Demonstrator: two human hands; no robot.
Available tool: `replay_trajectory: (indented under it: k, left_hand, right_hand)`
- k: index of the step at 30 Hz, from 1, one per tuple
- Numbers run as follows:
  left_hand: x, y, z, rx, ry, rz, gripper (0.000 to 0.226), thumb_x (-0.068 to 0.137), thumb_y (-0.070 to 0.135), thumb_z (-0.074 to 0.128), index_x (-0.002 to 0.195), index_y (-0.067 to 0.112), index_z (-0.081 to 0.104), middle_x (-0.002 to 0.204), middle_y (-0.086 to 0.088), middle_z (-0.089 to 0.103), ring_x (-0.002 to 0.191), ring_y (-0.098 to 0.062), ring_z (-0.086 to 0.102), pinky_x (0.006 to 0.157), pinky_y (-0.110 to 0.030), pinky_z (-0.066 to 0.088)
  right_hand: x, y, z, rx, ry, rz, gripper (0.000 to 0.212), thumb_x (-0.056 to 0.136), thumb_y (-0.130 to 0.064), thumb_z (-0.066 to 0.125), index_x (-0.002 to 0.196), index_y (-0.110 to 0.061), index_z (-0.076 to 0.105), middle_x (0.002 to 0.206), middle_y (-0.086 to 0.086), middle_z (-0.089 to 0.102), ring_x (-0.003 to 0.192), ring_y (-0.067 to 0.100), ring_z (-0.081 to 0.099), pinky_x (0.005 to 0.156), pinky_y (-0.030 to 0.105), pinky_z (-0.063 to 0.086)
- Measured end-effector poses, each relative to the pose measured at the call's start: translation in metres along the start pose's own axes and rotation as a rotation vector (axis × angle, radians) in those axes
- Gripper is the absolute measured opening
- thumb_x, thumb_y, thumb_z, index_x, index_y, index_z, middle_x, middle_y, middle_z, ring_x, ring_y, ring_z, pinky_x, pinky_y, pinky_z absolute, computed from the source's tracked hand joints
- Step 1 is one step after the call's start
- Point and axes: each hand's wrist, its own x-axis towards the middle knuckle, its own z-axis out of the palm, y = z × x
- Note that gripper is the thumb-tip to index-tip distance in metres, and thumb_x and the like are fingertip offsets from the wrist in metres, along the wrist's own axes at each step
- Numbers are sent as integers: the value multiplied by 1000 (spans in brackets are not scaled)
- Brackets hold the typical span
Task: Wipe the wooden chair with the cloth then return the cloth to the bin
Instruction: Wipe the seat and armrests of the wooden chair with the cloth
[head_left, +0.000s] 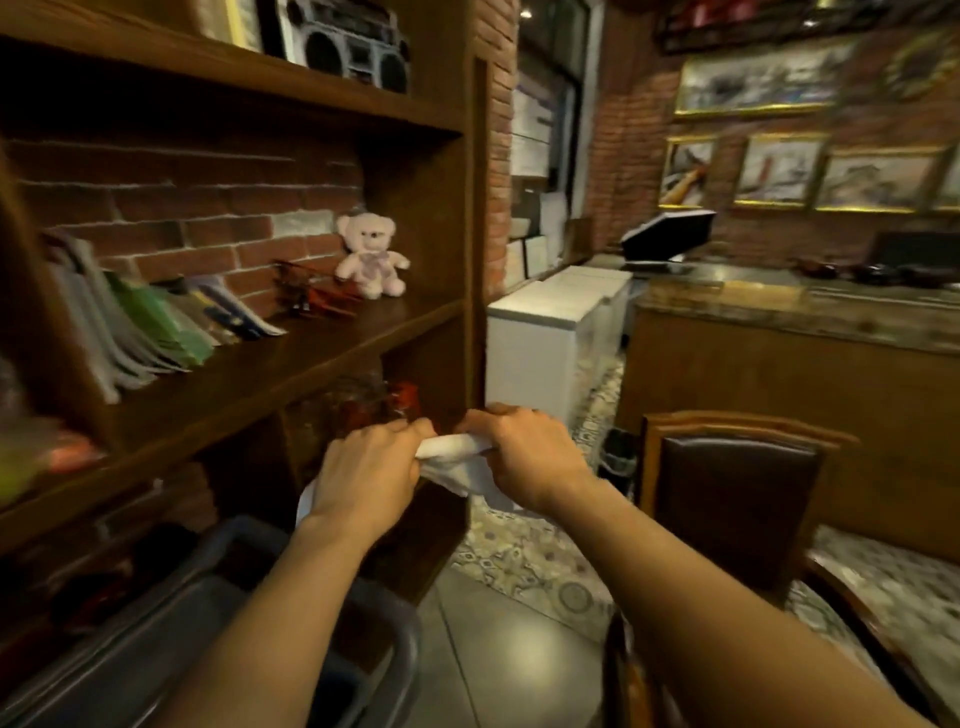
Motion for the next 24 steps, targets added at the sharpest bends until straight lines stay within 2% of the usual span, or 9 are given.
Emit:
replay_trajectory:
  k: [3,6,8,13,16,19,21,24]
  left_hand:
    - [34,59,30,-43,-12,91,26,96,25,59,120,34,55,108,5,68,99,-27,68,71,-40,50]
    - [67,119,63,-63,-12,174,27,94,25,61,119,34,58,106,3,69,95,-29,68,65,-37,42]
    - [84,157,84,-85,-39,220,27,92,25,63,118,34,59,106,4,71,94,-29,69,66,-37,45]
    - [104,234,139,-127,-105,322,27,89,22,66,113,35,62,101,5,72,86,-28,70,60,-34,39]
    - [103,257,166,-138,-152,357,27,91,23,65,115,35,60,101,5,71,87,-27,69,61,-36,43]
    - [103,268,193,-148,-181,384,30,90,21,66,116,35,60,101,6,71,87,-26,69,60,-33,38]
    - [103,271,214,-167,-203,402,32,89,21,67,116,36,59,101,6,70,88,-25,68,61,-33,37]
    - [96,269,243,-194,-254,411,31,91,22,65,118,35,59,103,6,70,91,-26,68,61,-35,42]
  right_hand:
    - [-27,68,-1,-4,24,83,39,79,-21,72,114,-34,59,99,-1,64,88,30,65,64,38,51]
    - [-55,134,-7,18,-4,175,38,82,-19,68,117,-32,62,104,3,66,91,33,65,67,40,51]
    - [-75,173,-10,38,-23,241,35,83,-19,67,116,-30,62,109,4,67,95,34,64,71,41,52]
    - [-127,242,6,49,-63,365,33,84,-25,72,115,-25,61,114,4,66,98,33,64,67,35,38]
    - [-149,260,22,88,-88,411,35,83,-29,74,113,-23,59,111,3,64,95,31,63,66,36,38]
    - [-161,273,45,102,-104,432,34,85,-32,73,113,-24,57,110,1,64,92,28,64,67,39,47]
    - [-167,281,67,122,-100,448,33,85,-32,73,112,-25,56,109,0,65,91,26,65,66,37,46]
    - [-179,287,102,116,-118,456,37,86,-34,74,118,-27,57,111,-1,66,93,24,65,69,39,52]
